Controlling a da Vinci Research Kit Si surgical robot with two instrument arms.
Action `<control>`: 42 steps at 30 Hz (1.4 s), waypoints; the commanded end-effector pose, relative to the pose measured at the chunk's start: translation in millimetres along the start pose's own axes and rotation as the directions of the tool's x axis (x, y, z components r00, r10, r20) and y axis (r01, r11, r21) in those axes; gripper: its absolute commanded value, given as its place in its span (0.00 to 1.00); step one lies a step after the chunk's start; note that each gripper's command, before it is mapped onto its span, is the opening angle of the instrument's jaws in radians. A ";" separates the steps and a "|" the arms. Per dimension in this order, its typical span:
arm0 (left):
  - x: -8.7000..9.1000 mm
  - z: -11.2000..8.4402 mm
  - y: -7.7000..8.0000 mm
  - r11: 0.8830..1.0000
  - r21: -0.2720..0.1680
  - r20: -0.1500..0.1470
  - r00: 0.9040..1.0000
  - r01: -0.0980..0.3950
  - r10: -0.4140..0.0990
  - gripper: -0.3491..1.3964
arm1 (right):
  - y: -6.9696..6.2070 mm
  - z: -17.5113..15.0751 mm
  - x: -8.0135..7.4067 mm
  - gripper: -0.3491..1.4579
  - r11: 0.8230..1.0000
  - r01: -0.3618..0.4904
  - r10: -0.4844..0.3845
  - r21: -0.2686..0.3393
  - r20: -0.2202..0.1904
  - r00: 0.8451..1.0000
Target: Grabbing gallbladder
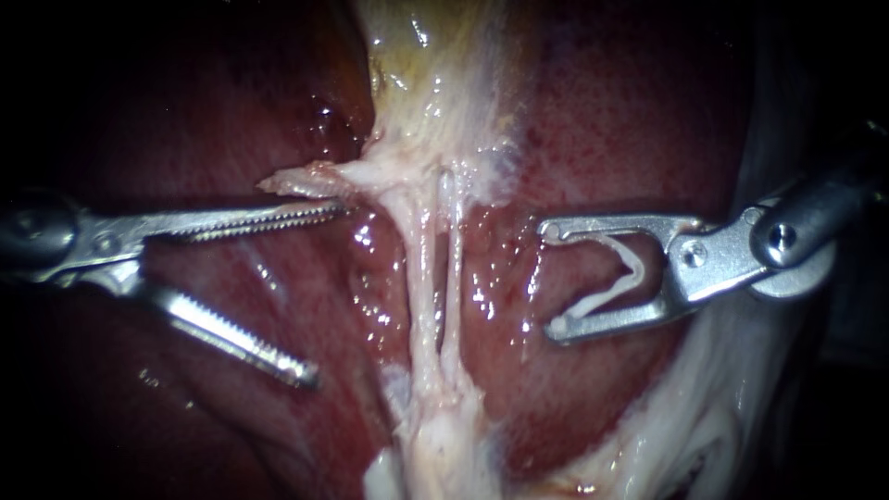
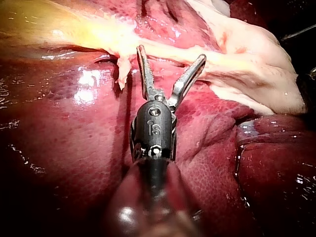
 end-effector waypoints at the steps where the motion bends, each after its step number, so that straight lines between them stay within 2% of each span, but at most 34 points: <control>1: 0.2 -0.3 -0.3 1.000 -0.003 0.000 1.000 0.001 -0.001 0.89 | 0.0 0.0 0.0 0.47 1.000 0.000 0.000 0.000 0.000 1.000; 4: 1.2 -1.1 -1.7 1.000 0.023 0.001 1.000 0.007 -0.007 0.89 | 0.0 0.0 0.0 0.47 1.000 0.000 0.000 0.000 0.000 1.000; 9: 2.4 -2.0 -5.3 0.998 0.054 0.003 1.000 0.024 -0.025 0.87 | 0.0 0.0 0.0 0.47 1.000 0.000 0.000 0.000 0.000 1.000; 13: 1.5 -1.2 -7.5 0.998 0.061 0.003 1.000 0.026 -0.026 0.84 | 0.0 0.0 0.0 0.47 1.000 0.000 0.000 0.000 0.000 1.000; 16: 0.4 -0.2 -8.6 0.998 0.064 0.019 1.000 0.022 -0.023 0.79 | 0.0 0.0 0.0 0.47 1.000 0.000 0.000 0.000 0.000 1.000; 18: -0.2 0.3 -8.9 0.997 0.069 0.037 0.999 0.030 -0.033 0.73 | 0.0 0.0 0.0 0.47 1.000 0.000 0.000 0.000 0.000 1.000; 23: -2.0 1.2 -9.2 0.995 0.051 0.073 0.994 0.081 -0.084 0.41 | 0.0 0.0 0.0 0.47 1.000 0.000 0.000 0.000 0.000 1.000; 28: -2.5 0.9 -9.2 0.994 0.045 0.089 0.991 0.096 -0.100 0.37 | 0.0 0.0 0.0 0.47 1.000 0.000 0.000 0.000 0.000 1.000; 30: -2.5 0.7 -9.3 0.993 0.045 0.097 0.988 0.114 -0.117 0.26 | 0.0 0.0 0.0 0.47 1.000 0.000 0.000 0.000 0.000 1.000; 33: -2.8 0.3 -9.5 0.990 0.050 0.119 0.983 0.135 -0.140 0.00 | 0.0 0.0 0.0 0.47 1.000 0.000 0.000 0.000 0.000 1.000; 38: -2.8 -0.7 -9.6 0.979 0.100 0.124 0.974 0.176 -0.188 0.00 | 0.0 0.0 0.0 0.47 1.000 0.000 0.000 0.000 0.000 1.000; 42: -1.9 -1.6 -9.3 0.972 0.113 0.123 0.968 0.204 -0.217 0.00 | 0.0 0.0 -0.1 0.47 1.000 0.000 0.000 0.000 0.000 1.000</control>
